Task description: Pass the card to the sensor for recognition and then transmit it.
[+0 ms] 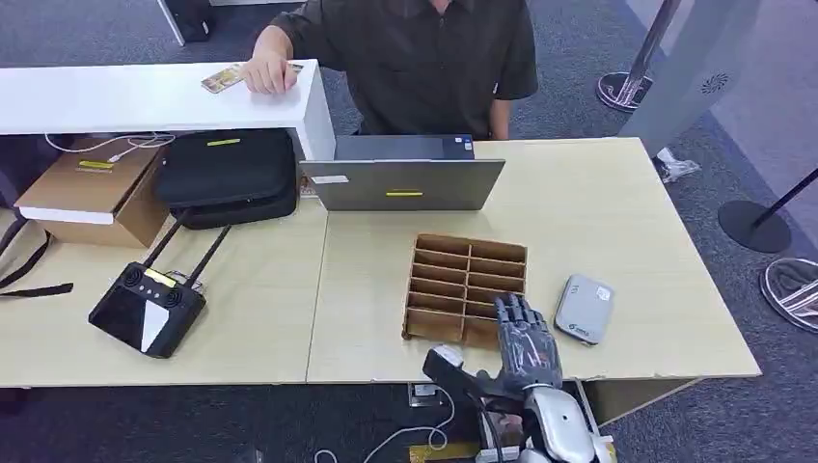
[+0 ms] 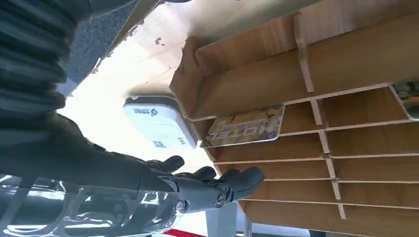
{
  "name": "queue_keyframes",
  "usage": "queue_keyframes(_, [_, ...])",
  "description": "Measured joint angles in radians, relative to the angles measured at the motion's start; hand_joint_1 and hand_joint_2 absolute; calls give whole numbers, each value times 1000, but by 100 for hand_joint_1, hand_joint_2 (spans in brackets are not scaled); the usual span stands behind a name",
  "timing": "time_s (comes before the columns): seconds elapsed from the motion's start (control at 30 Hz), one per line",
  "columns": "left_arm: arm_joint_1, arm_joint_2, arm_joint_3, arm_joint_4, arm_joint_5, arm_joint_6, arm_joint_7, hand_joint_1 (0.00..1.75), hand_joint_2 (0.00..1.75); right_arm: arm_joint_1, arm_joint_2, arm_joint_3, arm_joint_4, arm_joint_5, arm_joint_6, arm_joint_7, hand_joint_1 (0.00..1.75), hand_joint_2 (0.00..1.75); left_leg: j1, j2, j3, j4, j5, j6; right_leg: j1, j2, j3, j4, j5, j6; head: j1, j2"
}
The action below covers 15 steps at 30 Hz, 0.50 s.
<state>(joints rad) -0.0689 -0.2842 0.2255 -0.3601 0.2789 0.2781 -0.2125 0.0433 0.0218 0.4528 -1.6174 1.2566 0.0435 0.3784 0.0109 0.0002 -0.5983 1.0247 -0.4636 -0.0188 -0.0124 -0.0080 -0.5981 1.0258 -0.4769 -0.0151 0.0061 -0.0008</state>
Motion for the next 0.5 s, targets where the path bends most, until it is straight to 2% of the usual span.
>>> queue_keyframes(0.5, [4, 0, -14, 11, -1, 4, 0, 0, 0, -1, 23, 3, 15, 63, -40, -2, 0, 175, 0, 0, 0, 0, 0, 0, 0, 0, 0, 0, 0, 0, 0, 0])
